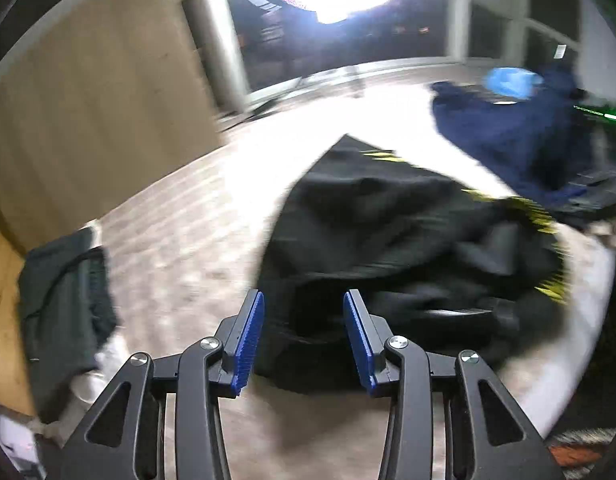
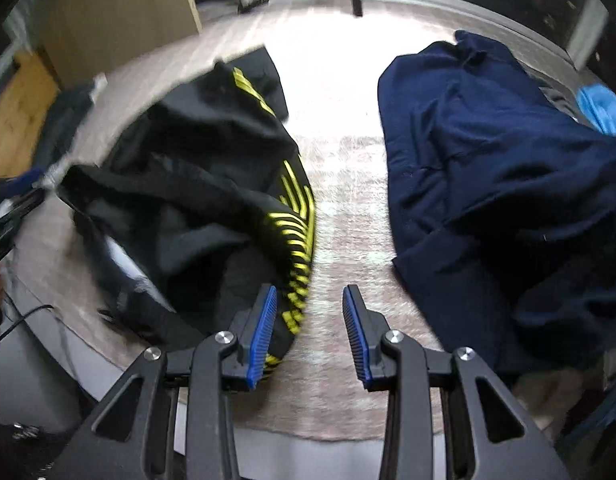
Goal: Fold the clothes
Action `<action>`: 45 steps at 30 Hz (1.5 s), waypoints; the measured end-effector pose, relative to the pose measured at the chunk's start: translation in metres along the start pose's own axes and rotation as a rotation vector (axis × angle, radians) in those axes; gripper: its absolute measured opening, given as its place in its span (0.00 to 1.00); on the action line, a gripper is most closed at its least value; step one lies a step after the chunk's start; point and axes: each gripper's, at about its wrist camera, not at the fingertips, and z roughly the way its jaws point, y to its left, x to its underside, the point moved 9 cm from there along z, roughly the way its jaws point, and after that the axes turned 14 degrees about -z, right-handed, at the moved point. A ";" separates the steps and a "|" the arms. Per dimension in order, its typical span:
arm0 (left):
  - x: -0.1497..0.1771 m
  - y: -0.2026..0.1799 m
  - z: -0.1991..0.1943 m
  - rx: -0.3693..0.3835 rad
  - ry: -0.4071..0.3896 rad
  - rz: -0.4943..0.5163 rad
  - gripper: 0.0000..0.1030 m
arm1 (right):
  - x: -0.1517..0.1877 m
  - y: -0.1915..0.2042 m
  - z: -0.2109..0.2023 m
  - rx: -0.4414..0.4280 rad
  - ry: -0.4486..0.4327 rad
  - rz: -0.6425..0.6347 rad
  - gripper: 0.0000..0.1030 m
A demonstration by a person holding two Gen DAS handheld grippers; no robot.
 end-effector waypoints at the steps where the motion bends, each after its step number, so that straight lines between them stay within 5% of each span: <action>1: -0.003 0.009 0.010 -0.018 0.011 0.007 0.38 | 0.001 0.003 0.000 0.003 0.002 0.007 0.33; 9: 0.002 -0.004 0.046 0.060 0.102 0.085 0.43 | 0.007 0.030 0.003 0.028 0.014 0.067 0.33; 13: 0.008 -0.016 0.050 0.098 0.128 0.131 0.42 | 0.009 0.032 0.018 0.144 0.077 0.020 0.33; 15: 0.012 -0.020 0.053 0.105 0.142 0.159 0.30 | 0.014 0.035 0.024 0.161 0.106 -0.016 0.33; 17: 0.014 -0.020 0.057 0.118 0.166 0.157 0.05 | 0.017 0.038 0.024 0.157 0.109 -0.040 0.24; 19: 0.016 -0.019 0.055 0.135 0.174 0.149 0.05 | 0.020 0.036 0.019 0.144 0.092 -0.038 0.19; 24: 0.013 -0.014 0.037 0.173 0.160 0.127 0.05 | 0.018 0.020 -0.018 -0.029 -0.056 0.117 0.11; 30: 0.004 -0.009 0.025 0.205 0.159 0.080 0.05 | 0.012 -0.026 -0.042 -0.436 -0.318 0.477 0.04; 34: 0.005 -0.008 0.039 0.149 0.179 0.084 0.06 | 0.024 -0.056 -0.006 -0.564 -0.304 0.684 0.01; 39: 0.003 -0.015 0.025 0.127 0.142 0.088 0.10 | 0.021 -0.039 -0.012 -0.311 -0.211 0.491 0.08; 41: 0.001 -0.020 0.017 0.125 0.126 0.103 0.11 | 0.004 -0.021 -0.021 -0.177 -0.205 0.327 0.34; 43: -0.002 -0.020 0.014 0.115 0.118 0.104 0.11 | -0.011 -0.002 -0.028 -0.059 -0.201 0.169 0.49; 45: -0.005 -0.019 0.013 0.111 0.114 0.107 0.15 | -0.020 0.012 -0.031 0.050 -0.178 0.034 0.53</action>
